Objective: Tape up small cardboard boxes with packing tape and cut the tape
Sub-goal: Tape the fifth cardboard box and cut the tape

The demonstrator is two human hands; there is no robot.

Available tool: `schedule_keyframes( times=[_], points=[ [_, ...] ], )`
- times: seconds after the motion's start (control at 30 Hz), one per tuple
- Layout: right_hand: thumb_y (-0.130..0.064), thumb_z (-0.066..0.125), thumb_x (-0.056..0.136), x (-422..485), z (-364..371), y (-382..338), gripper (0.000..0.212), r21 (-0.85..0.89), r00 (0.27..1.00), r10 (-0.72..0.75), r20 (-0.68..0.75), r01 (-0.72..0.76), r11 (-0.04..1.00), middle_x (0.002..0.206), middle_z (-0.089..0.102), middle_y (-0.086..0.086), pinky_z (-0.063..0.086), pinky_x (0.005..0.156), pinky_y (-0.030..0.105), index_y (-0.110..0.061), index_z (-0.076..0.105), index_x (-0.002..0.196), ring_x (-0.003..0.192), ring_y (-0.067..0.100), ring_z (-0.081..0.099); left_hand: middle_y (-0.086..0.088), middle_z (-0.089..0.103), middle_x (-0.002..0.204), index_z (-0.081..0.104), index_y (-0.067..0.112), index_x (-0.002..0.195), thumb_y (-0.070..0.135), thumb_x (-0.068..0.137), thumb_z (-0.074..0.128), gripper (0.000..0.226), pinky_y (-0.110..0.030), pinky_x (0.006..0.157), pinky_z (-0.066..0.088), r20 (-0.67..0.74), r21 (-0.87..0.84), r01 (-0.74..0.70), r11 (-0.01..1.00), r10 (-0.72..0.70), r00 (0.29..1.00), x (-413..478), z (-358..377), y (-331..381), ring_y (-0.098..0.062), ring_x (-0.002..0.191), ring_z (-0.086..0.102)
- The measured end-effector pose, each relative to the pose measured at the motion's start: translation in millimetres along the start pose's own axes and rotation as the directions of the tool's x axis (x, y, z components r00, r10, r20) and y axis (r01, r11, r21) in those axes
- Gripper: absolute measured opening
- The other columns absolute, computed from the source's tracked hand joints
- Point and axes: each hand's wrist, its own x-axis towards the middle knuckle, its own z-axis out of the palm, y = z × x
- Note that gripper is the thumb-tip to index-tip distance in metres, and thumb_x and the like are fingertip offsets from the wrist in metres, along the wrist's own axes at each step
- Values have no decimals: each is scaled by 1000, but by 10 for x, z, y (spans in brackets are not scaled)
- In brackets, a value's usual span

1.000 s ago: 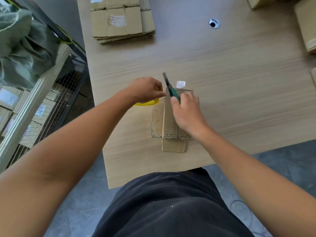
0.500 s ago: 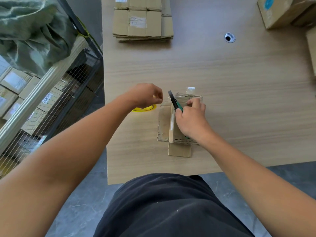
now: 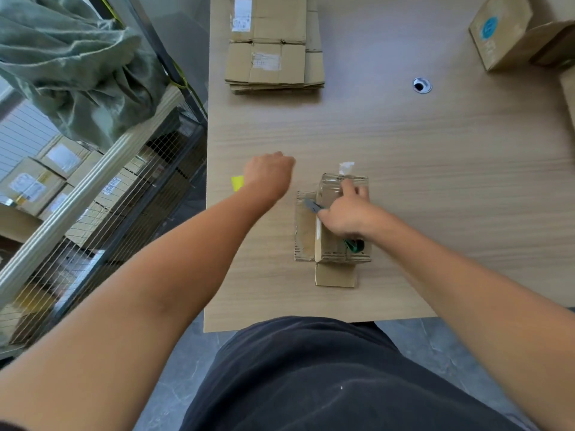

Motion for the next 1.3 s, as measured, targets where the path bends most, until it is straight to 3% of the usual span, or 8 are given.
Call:
schedule_keyframes(
  times=[0.13, 0.27, 0.37, 0.57, 0.73, 1.07, 1.17, 1.3],
  points=[
    [-42, 31, 102, -145, 113, 121, 63, 134, 994, -89, -55, 96, 986, 167, -9, 6, 17, 123, 47, 4, 58, 133, 153, 28, 2, -9, 66, 111, 64, 22, 113, 36, 103, 50, 22, -37, 70, 44, 61, -64, 135, 989, -131, 989, -258, -113, -458, -31, 96, 61],
    [-48, 35, 104, -350, 100, 301, 52, 541, 941, -151, -304, 300, 786, 126, 54, 10, 43, 88, 36, -7, 68, 107, 105, 21, 57, 5, 68, 109, 62, 28, 105, 39, 100, 50, 17, -30, 64, 45, 39, -334, 160, 929, -156, 987, -790, -315, -364, -18, 59, 61],
    [-63, 45, 97, -644, 142, 502, 45, 669, 885, -89, -457, 408, 622, 70, 51, -6, 35, 58, 32, -22, 50, 77, 60, 11, 47, 16, 64, 106, 59, 35, 98, 34, 99, 51, 8, -24, 51, 42, 62, -542, 137, 829, -123, 990, -1248, -441, 9, -18, 40, 60],
    [-30, 63, 97, -1256, 467, 776, 16, 806, 838, -255, -481, 538, 246, 66, 56, -1, 52, 60, 35, -16, 55, 98, 56, 15, 55, 9, 64, 109, 64, 39, 97, 31, 100, 57, 11, -37, 48, 54, 44, -823, 45, 566, -15, 999, -2070, -521, 755, -19, 47, 56],
    [-41, 77, 78, -1718, 776, 1009, 21, 863, 802, -373, -467, 505, 5, 55, 50, -12, 39, 49, 23, -23, 67, 84, 50, 11, 41, 16, 63, 108, 60, 49, 97, 32, 101, 54, 18, -33, 45, 52, -2, -812, -25, 583, 41, 999, -2534, -566, 1189, -12, 43, 54],
    [-23, 73, 91, -2078, 967, 1499, 17, 579, 682, -270, -680, 725, 372, 62, 51, -15, 39, 61, 27, -18, 63, 79, 60, 5, 46, 15, 68, 109, 65, 41, 99, 33, 100, 59, 10, -32, 52, 56, -36, -801, -68, 595, 67, 997, -2896, -551, 1698, -17, 52, 65],
    [-15, 71, 91, -2069, 860, 1490, 16, 701, 736, -174, -654, 677, 225, 68, 58, -1, 45, 59, 34, -18, 62, 78, 59, 13, 50, 0, 72, 111, 67, 33, 119, 29, 102, 58, 19, -30, 83, 57, -18, -922, -45, 384, 75, 997, -2898, -482, 1727, -11, 90, 70],
    [-11, 70, 90, -2012, 711, 1467, 16, 817, 816, -110, -568, 575, 49, 69, 70, 1, 47, 48, 26, -20, 64, 78, 51, 13, 55, -1, 72, 79, 62, 6, 118, 33, 102, 55, 32, -32, 68, 59, 24, -1000, 24, 5, -16, 1000, -2935, -315, 1775, -11, 64, 68]
  ],
)
